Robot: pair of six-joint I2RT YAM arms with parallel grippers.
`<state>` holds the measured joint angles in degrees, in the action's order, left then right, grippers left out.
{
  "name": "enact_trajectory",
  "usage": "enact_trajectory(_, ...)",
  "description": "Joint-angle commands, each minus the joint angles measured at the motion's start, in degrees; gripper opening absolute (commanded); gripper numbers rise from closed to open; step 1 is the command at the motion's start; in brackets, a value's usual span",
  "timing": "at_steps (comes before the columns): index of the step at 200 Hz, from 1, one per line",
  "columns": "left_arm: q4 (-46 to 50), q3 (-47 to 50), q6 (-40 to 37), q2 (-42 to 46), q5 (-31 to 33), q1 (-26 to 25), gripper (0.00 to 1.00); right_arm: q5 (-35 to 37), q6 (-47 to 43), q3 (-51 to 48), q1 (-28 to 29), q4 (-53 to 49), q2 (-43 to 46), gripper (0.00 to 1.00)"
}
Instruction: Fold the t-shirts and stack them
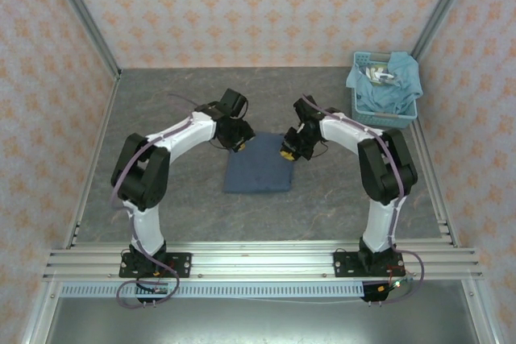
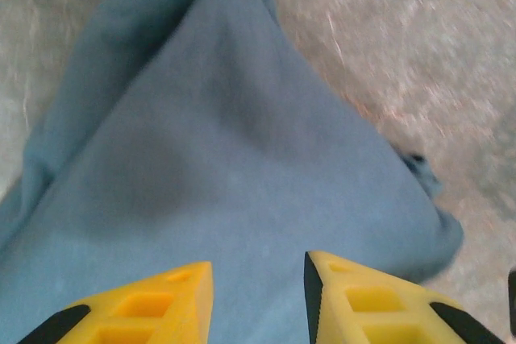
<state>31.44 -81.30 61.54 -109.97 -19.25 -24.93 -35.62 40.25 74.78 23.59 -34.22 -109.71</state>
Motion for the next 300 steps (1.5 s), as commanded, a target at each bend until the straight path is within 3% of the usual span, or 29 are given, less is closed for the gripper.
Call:
enact_trajectory(1,3.24,-2.82,-2.21,-5.19,4.32,3.08,0.34,0.65,-0.37,0.77,0.13,-0.82,0.29,0.13)
enact_trajectory(52,4.27,-2.61,-6.03,-9.56,3.72,6.29,0.31,3.29,0.7,-6.37,5.5,-2.76,13.03,0.14)
enact_trajectory(93,2.92,-0.79,-5.38,-8.39,3.3,6.56,0.31,1.34,8.6,-14.62,11.41,5.83,14.36,0.13)
enact_trajectory(134,4.91,-1.33,-6.49,-8.68,4.8,6.99,0.3,6.75,6.74,-15.72,10.72,5.22,8.73,0.08)
enact_trajectory(168,5.66,0.08,-7.35,-8.57,5.8,9.22,0.29,5.68,4.86,-15.11,10.24,6.03,4.25,0.07)
enact_trajectory(201,6.15,-0.23,-8.04,-5.74,5.81,11.17,0.3,6.24,3.23,-13.26,10.17,3.91,10.25,0.11)
enact_trajectory(214,6.38,-0.46,-7.72,-2.45,6.3,10.99,0.36,7.27,2.4,-12.35,9.83,2.24,14.26,0.13)
enact_trajectory(235,6.8,1.05,-5.32,6.25,8.34,10.38,0.48,7.88,2.18,-13.47,8.47,1.74,22.35,0.16)
enact_trajectory(264,6.97,8.54,1.87,19.31,10.47,6.91,0.52,5.58,4.69,-19.68,5.98,4.63,34.42,0.3)
enact_trajectory(300,-4.37,27.28,24.82,33.83,12.39,-7.24,0.52,-3.36,13.53,-28.41,4.27,14.1,44.74,0.5)
